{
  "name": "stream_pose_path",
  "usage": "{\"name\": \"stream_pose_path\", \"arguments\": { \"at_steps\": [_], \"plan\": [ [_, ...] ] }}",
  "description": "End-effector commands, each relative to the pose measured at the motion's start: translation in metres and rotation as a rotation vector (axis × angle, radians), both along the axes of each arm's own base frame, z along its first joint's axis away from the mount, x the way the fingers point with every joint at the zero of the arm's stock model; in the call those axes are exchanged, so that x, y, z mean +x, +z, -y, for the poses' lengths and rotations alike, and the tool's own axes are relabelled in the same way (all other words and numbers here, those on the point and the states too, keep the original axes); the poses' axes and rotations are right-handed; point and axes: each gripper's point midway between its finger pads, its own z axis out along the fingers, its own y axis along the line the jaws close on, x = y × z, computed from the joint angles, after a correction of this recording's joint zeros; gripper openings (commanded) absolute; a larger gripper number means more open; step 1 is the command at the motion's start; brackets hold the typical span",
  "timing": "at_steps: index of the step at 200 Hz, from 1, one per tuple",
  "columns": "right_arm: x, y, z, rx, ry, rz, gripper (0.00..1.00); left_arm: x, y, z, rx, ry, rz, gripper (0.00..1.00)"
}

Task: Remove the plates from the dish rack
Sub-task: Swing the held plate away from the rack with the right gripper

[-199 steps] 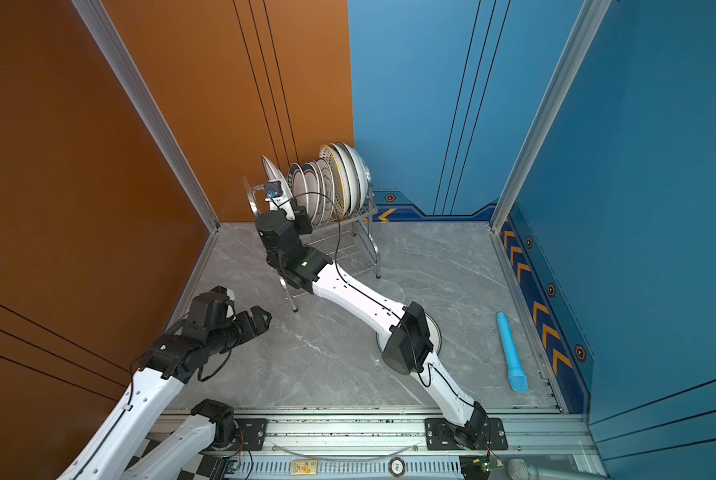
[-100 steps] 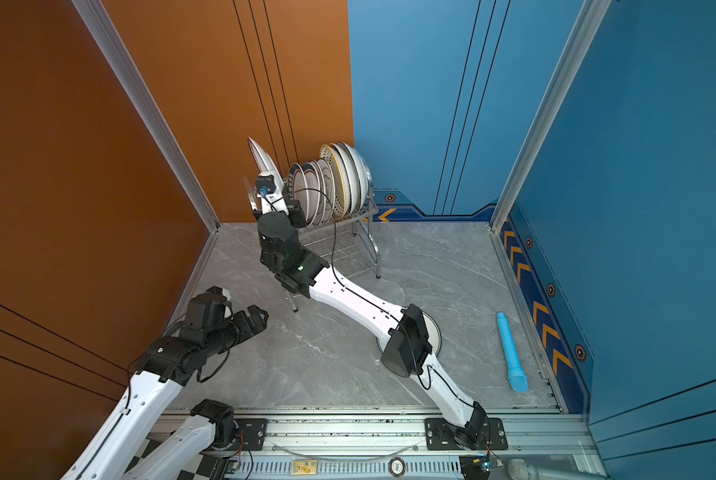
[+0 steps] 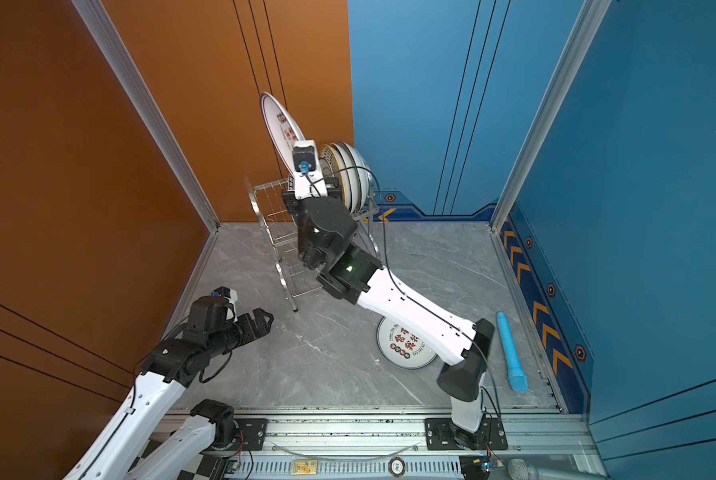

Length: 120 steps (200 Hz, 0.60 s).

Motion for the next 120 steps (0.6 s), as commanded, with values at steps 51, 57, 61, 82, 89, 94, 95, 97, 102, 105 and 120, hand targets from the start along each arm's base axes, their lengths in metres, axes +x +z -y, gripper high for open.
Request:
{"name": "stream_pose_path", "arguments": {
  "at_steps": [51,57,61,82,89,94,95,97,102,105,120],
  "plan": [
    [-0.063,-0.050,0.151,0.215,0.004,-0.108,0.00,-0.005,0.011,0.023,-0.035,-0.118,0.053,0.98],
    [-0.066,-0.059,0.164,0.223,-0.011,-0.130,0.00,-0.006,0.010,0.025,-0.030,-0.121,0.052,0.98],
    [-0.068,-0.067,0.172,0.228,-0.018,-0.145,0.00,-0.006,0.009,0.026,-0.026,-0.124,0.049,0.98],
    [-0.073,-0.106,0.211,0.256,-0.070,-0.246,0.00,-0.007,0.007,0.032,-0.016,-0.126,0.049,0.98],
    [-0.074,-0.120,0.222,0.268,-0.082,-0.288,0.00,-0.007,0.007,0.036,-0.021,-0.134,0.050,0.98],
    [-0.074,-0.129,0.227,0.275,-0.083,-0.314,0.00,-0.007,0.007,0.040,-0.026,-0.142,0.050,0.98],
    [-0.074,-0.133,0.229,0.276,-0.083,-0.327,0.00,-0.007,0.006,0.041,-0.025,-0.146,0.050,0.98],
    [-0.075,-0.137,0.232,0.282,-0.084,-0.339,0.00,-0.007,0.006,0.042,-0.026,-0.149,0.050,0.98],
    [-0.075,-0.149,0.237,0.289,-0.082,-0.375,0.00,-0.007,0.007,0.047,-0.031,-0.164,0.052,0.98],
    [-0.075,-0.155,0.240,0.296,-0.081,-0.395,0.00,-0.007,0.006,0.050,-0.031,-0.177,0.052,0.98],
    [-0.073,-0.191,0.249,0.331,-0.062,-0.517,0.00,-0.008,0.005,0.063,-0.022,-0.208,0.057,0.98]
  ]
}}
